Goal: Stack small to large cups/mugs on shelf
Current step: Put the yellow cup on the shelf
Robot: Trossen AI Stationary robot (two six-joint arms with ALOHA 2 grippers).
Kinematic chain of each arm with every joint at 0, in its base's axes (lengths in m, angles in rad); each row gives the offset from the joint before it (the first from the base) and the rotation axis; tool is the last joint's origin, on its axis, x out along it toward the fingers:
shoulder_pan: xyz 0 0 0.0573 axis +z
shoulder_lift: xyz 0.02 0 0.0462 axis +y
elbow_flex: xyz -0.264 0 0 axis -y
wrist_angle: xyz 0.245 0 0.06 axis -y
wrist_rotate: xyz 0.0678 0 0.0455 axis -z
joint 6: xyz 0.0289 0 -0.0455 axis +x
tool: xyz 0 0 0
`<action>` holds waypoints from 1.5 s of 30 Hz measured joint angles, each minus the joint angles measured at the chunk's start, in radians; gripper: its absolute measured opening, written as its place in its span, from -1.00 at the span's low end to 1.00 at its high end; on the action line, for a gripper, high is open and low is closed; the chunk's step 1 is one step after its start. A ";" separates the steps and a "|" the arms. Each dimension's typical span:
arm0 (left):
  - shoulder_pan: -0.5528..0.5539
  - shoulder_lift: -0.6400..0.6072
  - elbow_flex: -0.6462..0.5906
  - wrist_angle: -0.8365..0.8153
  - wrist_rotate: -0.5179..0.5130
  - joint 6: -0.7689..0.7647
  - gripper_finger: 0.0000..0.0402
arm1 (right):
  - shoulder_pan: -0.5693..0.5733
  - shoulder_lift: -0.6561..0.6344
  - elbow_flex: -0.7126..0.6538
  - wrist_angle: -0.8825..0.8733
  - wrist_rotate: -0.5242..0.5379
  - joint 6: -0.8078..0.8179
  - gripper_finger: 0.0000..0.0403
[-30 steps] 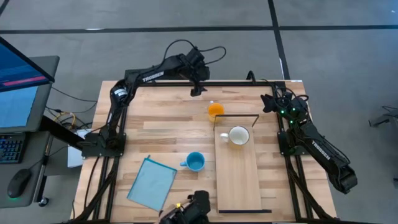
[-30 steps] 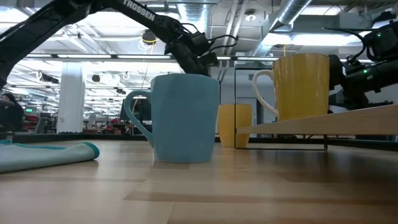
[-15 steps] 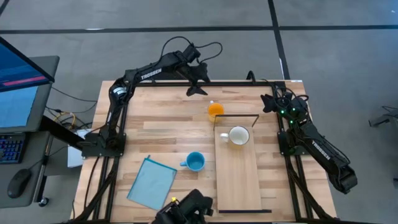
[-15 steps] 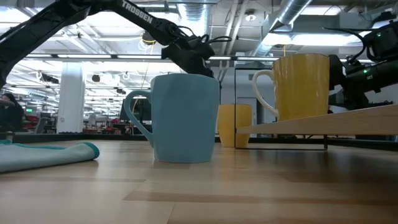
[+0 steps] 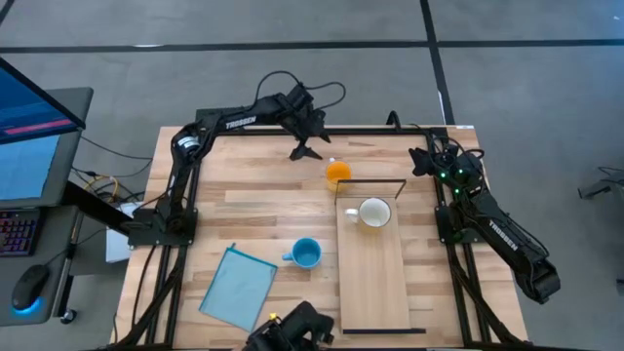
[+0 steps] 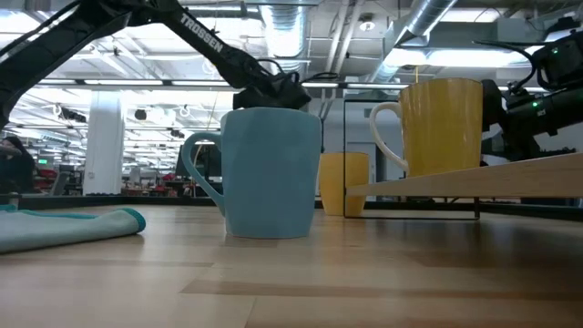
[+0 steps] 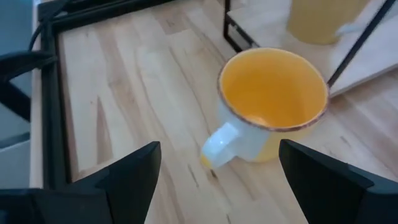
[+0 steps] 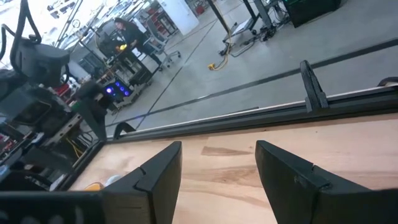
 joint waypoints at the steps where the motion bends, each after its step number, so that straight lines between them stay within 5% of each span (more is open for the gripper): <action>1: -0.001 0.000 0.000 -0.002 0.009 0.004 0.58 | 0.000 0.000 0.000 0.000 0.000 0.000 0.12; 45: -0.066 -0.001 -0.040 0.000 0.008 0.047 0.58 | 0.000 0.000 0.000 0.075 0.000 0.043 0.12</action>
